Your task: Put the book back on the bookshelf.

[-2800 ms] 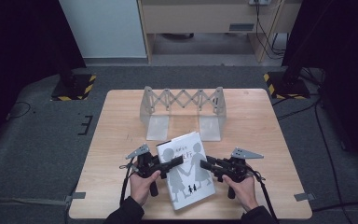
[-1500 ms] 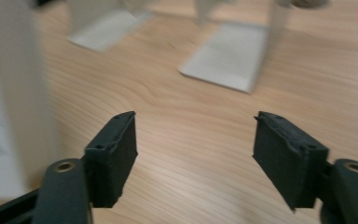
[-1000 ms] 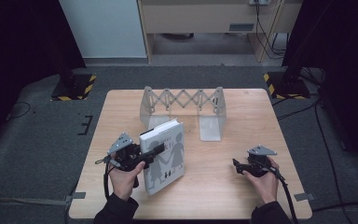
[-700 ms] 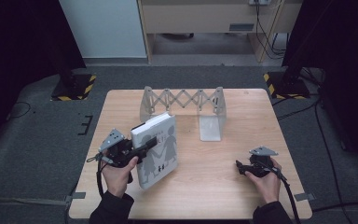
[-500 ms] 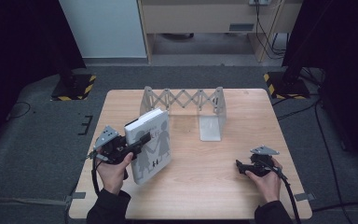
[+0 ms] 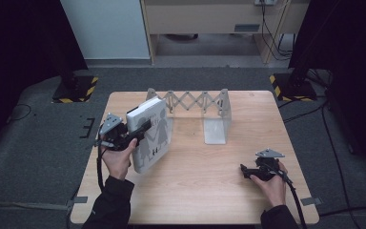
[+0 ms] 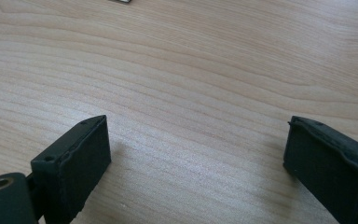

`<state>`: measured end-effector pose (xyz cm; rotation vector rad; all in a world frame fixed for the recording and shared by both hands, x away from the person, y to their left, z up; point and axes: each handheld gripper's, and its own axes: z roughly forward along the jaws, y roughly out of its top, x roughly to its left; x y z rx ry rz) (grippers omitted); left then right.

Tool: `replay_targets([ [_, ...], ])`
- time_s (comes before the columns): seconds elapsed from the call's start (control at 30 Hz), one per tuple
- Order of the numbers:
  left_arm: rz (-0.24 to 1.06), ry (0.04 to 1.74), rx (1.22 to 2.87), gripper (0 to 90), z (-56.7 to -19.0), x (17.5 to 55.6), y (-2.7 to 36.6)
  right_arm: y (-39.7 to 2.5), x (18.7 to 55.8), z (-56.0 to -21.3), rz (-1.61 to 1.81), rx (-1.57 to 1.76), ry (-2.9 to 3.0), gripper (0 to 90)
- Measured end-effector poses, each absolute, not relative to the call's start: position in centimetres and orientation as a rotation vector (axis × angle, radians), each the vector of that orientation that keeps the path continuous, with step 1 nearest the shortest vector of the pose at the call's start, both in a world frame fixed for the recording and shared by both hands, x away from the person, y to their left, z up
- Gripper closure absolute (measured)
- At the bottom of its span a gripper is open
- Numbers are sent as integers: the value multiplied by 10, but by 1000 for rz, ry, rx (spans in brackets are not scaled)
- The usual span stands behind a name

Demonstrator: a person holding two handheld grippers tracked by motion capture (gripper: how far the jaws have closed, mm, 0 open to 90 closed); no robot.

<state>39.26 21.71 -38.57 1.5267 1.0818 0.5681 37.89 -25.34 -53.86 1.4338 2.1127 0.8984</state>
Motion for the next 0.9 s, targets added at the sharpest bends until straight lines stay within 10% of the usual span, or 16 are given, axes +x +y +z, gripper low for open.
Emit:
replay_targets([
  [0.9,723,1202,1501,525,-407,458,181,-253,379,-539,896,1431,2116,67],
])
